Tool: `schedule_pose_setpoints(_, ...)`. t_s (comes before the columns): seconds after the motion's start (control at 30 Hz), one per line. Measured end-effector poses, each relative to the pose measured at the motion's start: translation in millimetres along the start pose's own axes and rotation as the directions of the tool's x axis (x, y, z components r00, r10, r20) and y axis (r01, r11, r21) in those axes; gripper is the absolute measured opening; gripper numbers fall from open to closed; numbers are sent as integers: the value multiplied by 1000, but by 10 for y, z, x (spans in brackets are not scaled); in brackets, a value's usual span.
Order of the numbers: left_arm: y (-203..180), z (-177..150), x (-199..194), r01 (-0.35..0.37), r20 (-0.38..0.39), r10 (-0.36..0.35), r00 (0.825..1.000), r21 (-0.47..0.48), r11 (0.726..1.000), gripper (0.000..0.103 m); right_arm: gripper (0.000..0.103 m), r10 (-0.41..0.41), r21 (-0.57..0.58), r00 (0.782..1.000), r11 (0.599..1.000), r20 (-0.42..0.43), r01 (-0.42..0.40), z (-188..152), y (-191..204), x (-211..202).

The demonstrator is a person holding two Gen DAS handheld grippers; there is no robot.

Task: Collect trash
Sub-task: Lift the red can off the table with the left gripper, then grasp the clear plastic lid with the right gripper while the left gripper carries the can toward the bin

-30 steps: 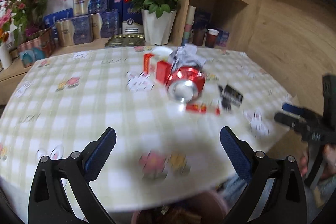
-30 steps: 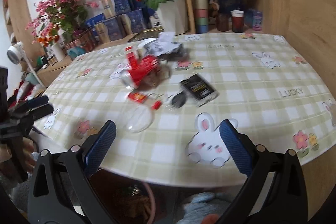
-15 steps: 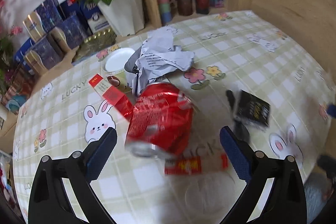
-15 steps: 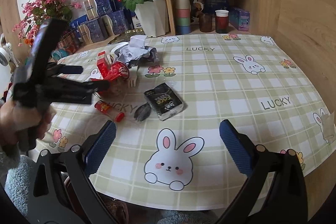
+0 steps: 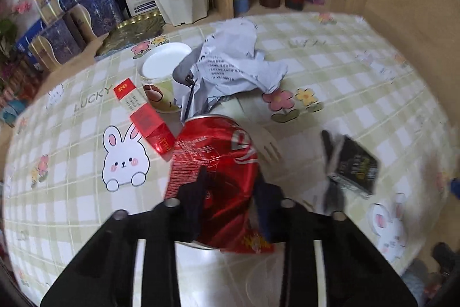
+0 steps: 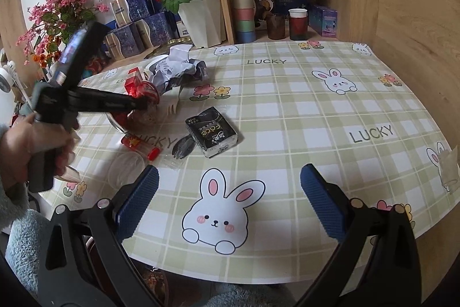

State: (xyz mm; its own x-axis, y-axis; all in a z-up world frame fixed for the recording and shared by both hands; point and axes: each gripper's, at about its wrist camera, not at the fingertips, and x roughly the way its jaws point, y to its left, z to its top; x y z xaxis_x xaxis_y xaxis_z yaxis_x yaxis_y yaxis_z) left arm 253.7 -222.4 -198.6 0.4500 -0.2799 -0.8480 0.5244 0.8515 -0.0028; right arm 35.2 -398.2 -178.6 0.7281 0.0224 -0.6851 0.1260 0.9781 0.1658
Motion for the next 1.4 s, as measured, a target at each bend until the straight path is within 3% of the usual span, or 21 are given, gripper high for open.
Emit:
schedule_pose_setpoints(0.13,241,-69,-289,83,22,-82,996,-61,995,14,97,13,-3,1000,1000,2,-13,-24,50,-33)
schedule_pose_setpoints(0.4,894,-484,-520,152,3,-156,988,-251,956,9,97,41,-19,999,999,1,-41,-37,220,-30)
schedule_pose_setpoints(0.57,998,-596,-448,139,-8,-147,989,-263,955,10,97,53,-32,998,998,-15,-53,-34,321,37)
schedule_pose_setpoints(0.87,888,-572,-168,217,-14,-227,974,-244,945,12,97,69,-40,996,997,-56,-71,-51,414,205)
schedule_pose_setpoints(0.93,852,-589,-163,239,0,-246,969,-233,943,8,97,82,-46,994,995,-73,-86,-77,463,282)
schedule_pose_setpoints(1.1,884,-658,-305,229,50,-223,974,-216,949,4,97,108,-108,987,987,-120,-121,-164,781,504)
schedule_pose_setpoints(1.4,1284,-803,-795,231,97,-215,972,-215,949,4,97,55,-242,980,965,-192,-101,-194,1351,933)
